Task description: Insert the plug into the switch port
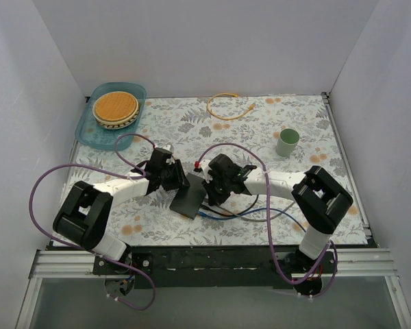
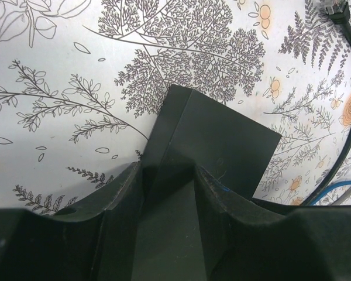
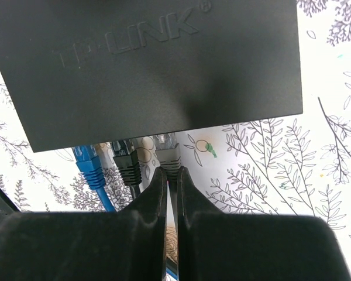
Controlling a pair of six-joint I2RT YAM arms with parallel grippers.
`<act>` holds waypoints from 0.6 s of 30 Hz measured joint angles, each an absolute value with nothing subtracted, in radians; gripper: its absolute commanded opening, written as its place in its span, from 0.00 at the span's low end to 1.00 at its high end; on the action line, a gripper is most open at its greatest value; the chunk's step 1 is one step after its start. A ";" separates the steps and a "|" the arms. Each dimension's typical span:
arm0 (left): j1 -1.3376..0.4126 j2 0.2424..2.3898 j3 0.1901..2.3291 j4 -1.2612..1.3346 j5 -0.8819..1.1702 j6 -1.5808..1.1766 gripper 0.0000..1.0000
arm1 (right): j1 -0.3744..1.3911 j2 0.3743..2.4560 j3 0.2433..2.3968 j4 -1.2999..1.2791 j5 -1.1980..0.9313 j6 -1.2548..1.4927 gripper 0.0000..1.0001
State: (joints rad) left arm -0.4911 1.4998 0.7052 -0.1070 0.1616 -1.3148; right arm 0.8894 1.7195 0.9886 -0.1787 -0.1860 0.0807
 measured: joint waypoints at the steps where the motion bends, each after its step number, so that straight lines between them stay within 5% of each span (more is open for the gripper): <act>1: -0.493 1.501 0.706 -0.109 0.162 -1.319 0.31 | 0.888 1.719 0.983 -0.173 -0.186 0.084 0.01; 18: -0.547 1.553 0.777 -0.095 0.092 -1.328 0.30 | 0.849 1.769 1.010 -0.183 -0.372 0.072 0.01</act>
